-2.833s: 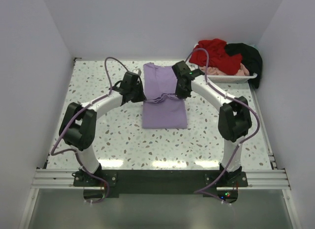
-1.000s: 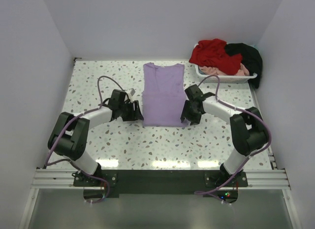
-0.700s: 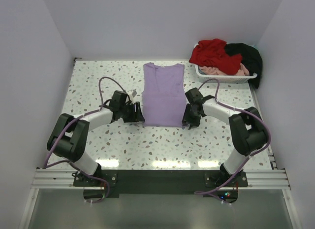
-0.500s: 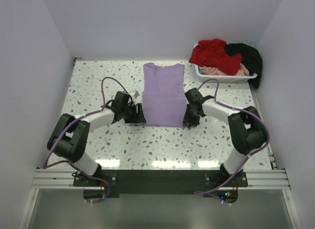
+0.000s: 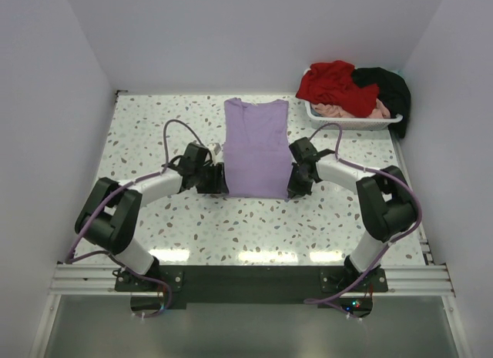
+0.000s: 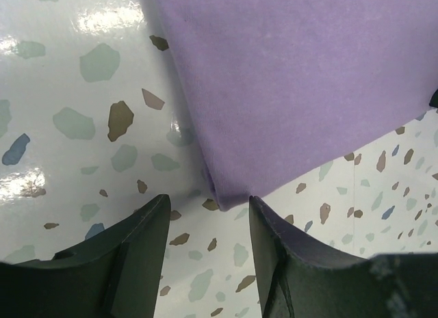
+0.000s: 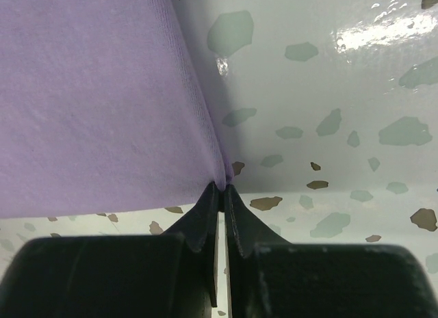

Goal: Fold and stack the t-shirts
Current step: Fold the tshirt

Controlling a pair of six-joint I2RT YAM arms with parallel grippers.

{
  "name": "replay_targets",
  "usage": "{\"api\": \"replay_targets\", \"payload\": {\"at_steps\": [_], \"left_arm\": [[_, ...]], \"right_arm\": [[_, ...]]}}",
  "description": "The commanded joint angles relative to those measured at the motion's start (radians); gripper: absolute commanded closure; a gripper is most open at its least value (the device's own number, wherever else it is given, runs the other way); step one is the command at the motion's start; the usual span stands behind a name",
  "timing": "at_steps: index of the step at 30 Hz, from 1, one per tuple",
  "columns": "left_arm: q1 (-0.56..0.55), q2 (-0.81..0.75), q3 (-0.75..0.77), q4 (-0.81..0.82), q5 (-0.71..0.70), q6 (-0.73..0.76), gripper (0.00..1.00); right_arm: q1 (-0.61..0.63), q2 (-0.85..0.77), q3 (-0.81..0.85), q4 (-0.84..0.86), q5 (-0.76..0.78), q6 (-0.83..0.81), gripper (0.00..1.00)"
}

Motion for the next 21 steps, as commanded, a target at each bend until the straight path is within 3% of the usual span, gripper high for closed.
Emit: {"api": "replay_targets", "payload": {"at_steps": [1, 10, 21], "left_arm": [[-0.016, 0.01, 0.012, 0.019, 0.005, 0.001, 0.46], [-0.028, 0.065, -0.002, 0.049, 0.003, -0.005, 0.48], [-0.047, 0.116, 0.001, 0.038, -0.012, 0.001, 0.66]], "right_arm": [[0.002, 0.006, -0.017, 0.005, 0.007, 0.002, 1.0], [0.002, 0.009, -0.019, 0.007, 0.007, -0.005, 1.0], [0.003, 0.003, -0.002, -0.001, 0.005, -0.012, 1.0]]}}
